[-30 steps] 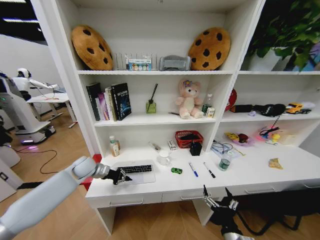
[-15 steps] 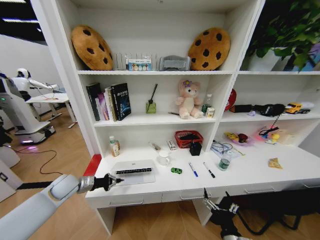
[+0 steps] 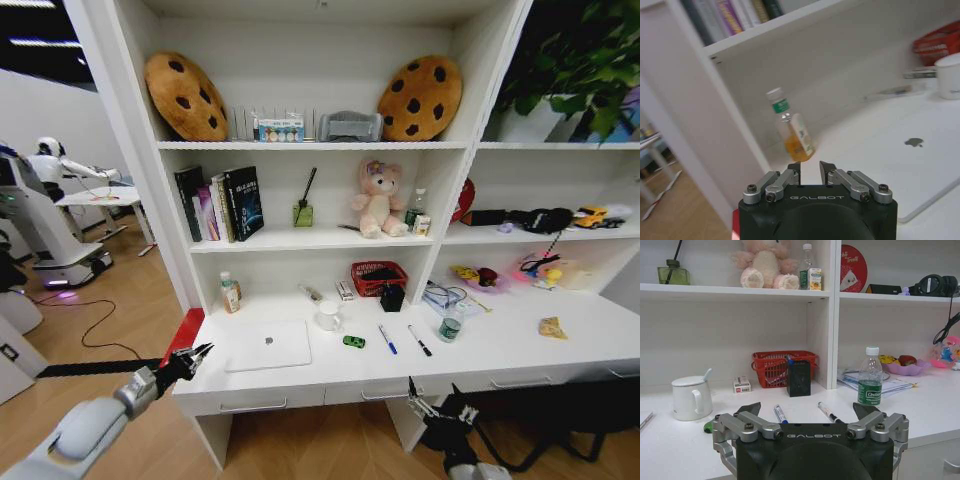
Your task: Organize the objects on the table.
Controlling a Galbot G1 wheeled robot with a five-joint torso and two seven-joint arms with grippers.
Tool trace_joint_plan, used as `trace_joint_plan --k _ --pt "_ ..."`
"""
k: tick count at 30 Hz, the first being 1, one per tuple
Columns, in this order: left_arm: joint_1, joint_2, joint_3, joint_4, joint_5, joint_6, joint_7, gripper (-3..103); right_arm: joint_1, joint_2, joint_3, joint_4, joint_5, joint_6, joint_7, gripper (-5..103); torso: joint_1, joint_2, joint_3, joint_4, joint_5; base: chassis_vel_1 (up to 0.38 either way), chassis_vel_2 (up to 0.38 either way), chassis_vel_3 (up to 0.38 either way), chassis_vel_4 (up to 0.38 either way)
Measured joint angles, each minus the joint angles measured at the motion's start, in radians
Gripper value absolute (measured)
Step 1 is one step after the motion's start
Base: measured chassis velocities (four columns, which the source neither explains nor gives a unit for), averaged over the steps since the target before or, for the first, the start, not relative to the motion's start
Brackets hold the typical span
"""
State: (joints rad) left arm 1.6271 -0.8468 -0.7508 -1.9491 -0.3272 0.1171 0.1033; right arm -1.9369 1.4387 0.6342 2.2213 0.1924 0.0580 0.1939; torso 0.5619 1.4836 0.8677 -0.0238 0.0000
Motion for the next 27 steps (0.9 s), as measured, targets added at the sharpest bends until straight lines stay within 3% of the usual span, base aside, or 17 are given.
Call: trace_joint_plan --k 2,3,5,6,11,12,14,16,21,27 --pt "0.057 -0.08 -0.032 -0.073 -0.015 0.025 -0.098 28 0.0 -0.005 0.0 -0.003 -0.001 0.005 0.003 100 0.0 0.0 0.0 -0.0001 0.0001 0.0 0.0 0.0 0.0" --pt "0.057 -0.08 -0.032 -0.073 -0.015 0.025 -0.098 28 0.0 -0.005 0.0 -0.003 -0.001 0.005 0.003 100 0.0 0.0 0.0 -0.0001 0.0001 0.0 0.0 0.0 0.0" --pt "0.12 -0.163 -0.066 -0.183 -0.035 0.048 -0.164 44 -0.004 -0.005 0.0 -0.001 -0.003 0.02 0.003 100 0.0 0.0 0.0 -0.0002 0.0002 0.0 0.0 0.0 0.0" --pt "0.12 -0.163 -0.066 -0.183 -0.035 0.048 -0.164 44 -0.004 -0.005 0.0 -0.001 -0.003 0.02 0.003 100 0.0 0.0 0.0 -0.0002 0.0002 0.0 0.0 0.0 0.0" --pt "0.231 -0.276 -0.117 -0.368 -0.092 0.068 -0.222 66 -0.016 -0.007 -0.002 0.007 -0.025 0.05 -0.001 100 0.0 0.0 0.0 -0.0003 0.0003 0.0 0.0 0.0 0.0" --pt "0.231 -0.276 -0.117 -0.368 -0.092 0.068 -0.222 66 -0.016 -0.007 -0.002 0.007 -0.025 0.05 -0.001 100 0.0 0.0 0.0 -0.0003 0.0003 0.0 0.0 0.0 0.0" --pt "0.276 -0.313 -0.131 -0.429 -0.124 0.082 -0.243 78 -0.02 -0.012 -0.002 0.011 -0.03 0.06 -0.01 100 0.0 0.0 0.0 -0.0002 0.0003 0.0 0.0 0.0 0.0" --pt "0.295 -0.334 -0.137 -0.455 -0.13 0.088 -0.248 78 -0.022 -0.015 -0.002 0.014 -0.031 0.065 -0.021 100 0.0 0.0 0.0 -0.0003 0.0003 0.0 0.0 0.0 0.0" --pt "0.317 -0.389 -0.123 -0.507 -0.13 0.098 -0.242 97 -0.025 -0.023 -0.002 0.019 -0.041 0.098 -0.076 100 0.0 0.0 0.0 -0.0002 0.0001 0.0 0.0 0.0 0.0" --pt "0.315 -0.388 -0.104 -0.507 -0.088 0.102 -0.209 100 -0.028 -0.023 -0.005 0.026 -0.042 0.111 -0.091 100 0.0 0.0 0.0 -0.0003 0.0 0.0 0.0 0.0 0.0"
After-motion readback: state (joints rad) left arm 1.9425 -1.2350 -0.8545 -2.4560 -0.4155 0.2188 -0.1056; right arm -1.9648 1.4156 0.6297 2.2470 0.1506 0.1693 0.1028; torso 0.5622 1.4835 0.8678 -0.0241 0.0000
